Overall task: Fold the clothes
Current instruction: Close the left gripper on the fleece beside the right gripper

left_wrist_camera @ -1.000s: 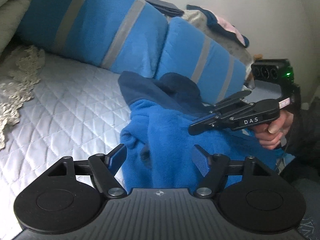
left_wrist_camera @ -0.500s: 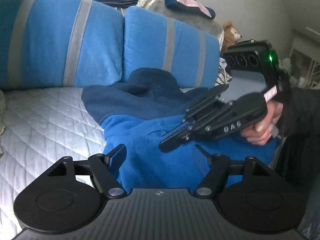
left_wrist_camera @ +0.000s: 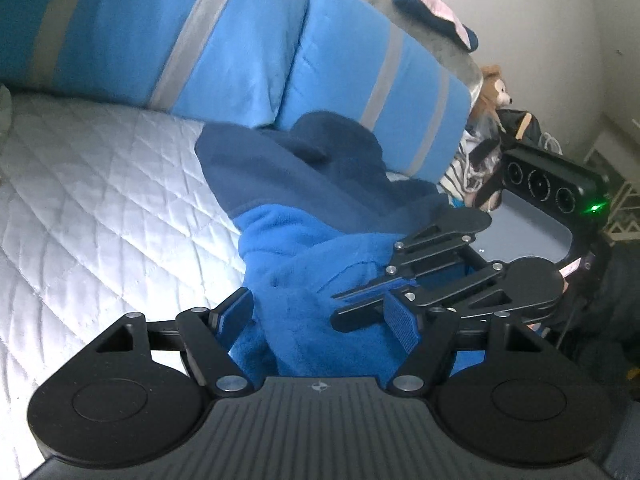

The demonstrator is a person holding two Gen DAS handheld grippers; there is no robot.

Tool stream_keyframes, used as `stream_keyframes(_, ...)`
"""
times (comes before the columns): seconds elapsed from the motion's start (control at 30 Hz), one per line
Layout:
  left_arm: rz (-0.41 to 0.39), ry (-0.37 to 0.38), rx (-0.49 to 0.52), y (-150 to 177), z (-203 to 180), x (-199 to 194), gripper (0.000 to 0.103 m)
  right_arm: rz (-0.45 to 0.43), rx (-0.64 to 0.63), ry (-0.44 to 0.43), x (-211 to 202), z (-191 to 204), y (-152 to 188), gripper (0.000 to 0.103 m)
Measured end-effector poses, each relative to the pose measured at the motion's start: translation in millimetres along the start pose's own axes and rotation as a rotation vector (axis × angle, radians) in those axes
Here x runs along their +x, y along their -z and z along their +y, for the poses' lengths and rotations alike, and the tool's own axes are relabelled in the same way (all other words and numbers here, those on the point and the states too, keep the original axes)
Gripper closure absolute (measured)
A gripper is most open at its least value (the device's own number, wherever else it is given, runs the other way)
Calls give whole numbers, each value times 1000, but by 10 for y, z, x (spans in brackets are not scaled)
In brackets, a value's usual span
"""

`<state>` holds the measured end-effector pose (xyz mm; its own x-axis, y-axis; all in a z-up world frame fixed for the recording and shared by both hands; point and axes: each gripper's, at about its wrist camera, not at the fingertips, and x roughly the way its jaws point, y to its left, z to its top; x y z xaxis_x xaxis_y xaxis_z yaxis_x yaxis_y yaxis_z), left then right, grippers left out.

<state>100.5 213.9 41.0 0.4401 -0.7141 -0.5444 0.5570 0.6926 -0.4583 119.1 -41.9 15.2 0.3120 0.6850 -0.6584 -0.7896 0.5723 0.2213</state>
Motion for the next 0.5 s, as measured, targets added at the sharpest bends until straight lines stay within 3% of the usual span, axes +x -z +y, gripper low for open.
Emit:
stream_keyframes(0.23, 19, 36, -86, 7, 248, 75, 32, -18, -53, -4, 53, 21, 38, 97)
stream_keyframes(0.3, 8, 39, -122, 6, 331, 88, 32, -8, -63, -9, 37, 19, 24, 90)
stream_keyframes(0.33, 1, 45, -139, 10, 353, 77, 32, -8, -68, -12, 1, 20, 7, 84)
stream_keyframes(0.37, -7, 50, -152, 13, 370, 65, 32, -10, -73, -18, -61, 19, -19, 65)
stream_keyframes(0.4, -14, 55, -148, 11, 356, 48, 32, -15, -76, -27, -148, 20, -47, 55)
stream_keyframes(0.47, -22, 56, -124, 7, 298, 15, 32, -42, -82, -37, -336, 17, -79, 24)
stream_keyframes(0.5, -24, 52, -105, 6, 255, -2, 32, -55, -88, -42, -431, 17, -89, 22)
